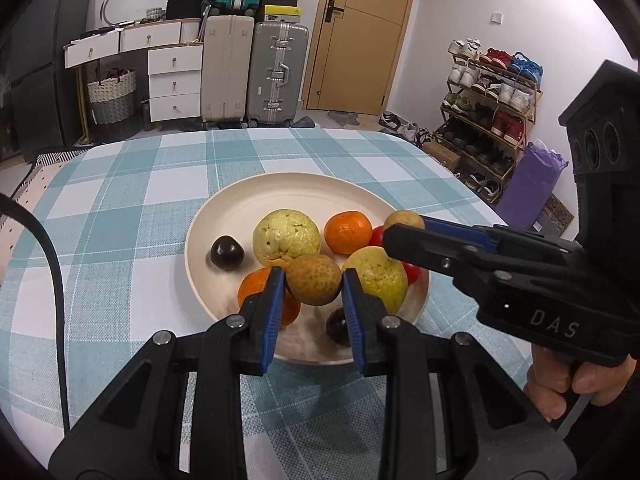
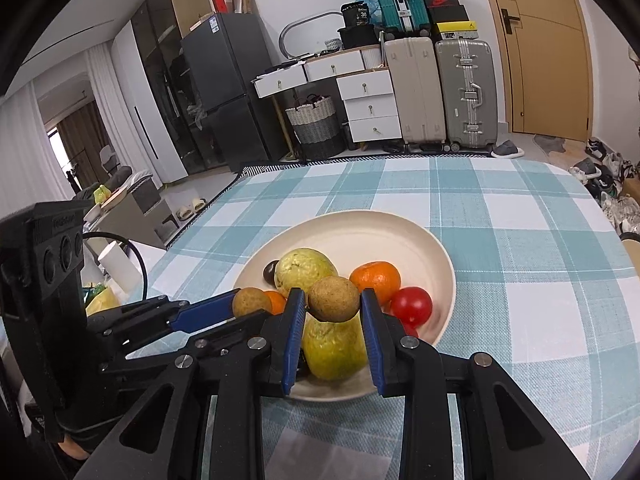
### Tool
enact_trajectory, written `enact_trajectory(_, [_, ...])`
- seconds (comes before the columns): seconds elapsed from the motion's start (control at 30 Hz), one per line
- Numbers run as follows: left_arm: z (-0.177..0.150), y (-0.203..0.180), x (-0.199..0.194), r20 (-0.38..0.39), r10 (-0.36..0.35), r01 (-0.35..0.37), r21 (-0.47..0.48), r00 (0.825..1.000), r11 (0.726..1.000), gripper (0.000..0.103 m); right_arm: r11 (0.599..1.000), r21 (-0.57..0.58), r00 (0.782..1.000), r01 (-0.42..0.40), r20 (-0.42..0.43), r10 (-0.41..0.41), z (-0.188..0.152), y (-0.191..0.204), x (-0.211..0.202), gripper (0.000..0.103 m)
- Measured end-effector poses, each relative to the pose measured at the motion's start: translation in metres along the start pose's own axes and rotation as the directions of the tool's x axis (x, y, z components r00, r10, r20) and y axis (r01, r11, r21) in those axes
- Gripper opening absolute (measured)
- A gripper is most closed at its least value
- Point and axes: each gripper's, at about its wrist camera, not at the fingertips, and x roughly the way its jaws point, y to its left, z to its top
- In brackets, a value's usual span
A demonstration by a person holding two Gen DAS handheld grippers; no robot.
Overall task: Organize fruits
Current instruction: 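Carry both small brown fruits over the cream plate with both grippers, then lower the brown fruits onto the plate and open both grippers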
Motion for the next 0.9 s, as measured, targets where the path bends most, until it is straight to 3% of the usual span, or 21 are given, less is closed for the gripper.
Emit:
enact_trajectory(0.43, [-0.001,0.000,0.010,-0.010,0.010,-0.010,0.018,1.000,1.000,0.026,0.999,0.014,0.999,-0.034,-0.036,0.034,0.009,-0.002,0.023,0.029])
enact_trajectory(0.9, [-0.001,0.003,0.008,0.003,0.002,-0.002,0.005,1.000,1.000,0.026,1.000,0.000,1.000,0.020,-0.004,-0.020,0.003,-0.010,0.002,0.048])
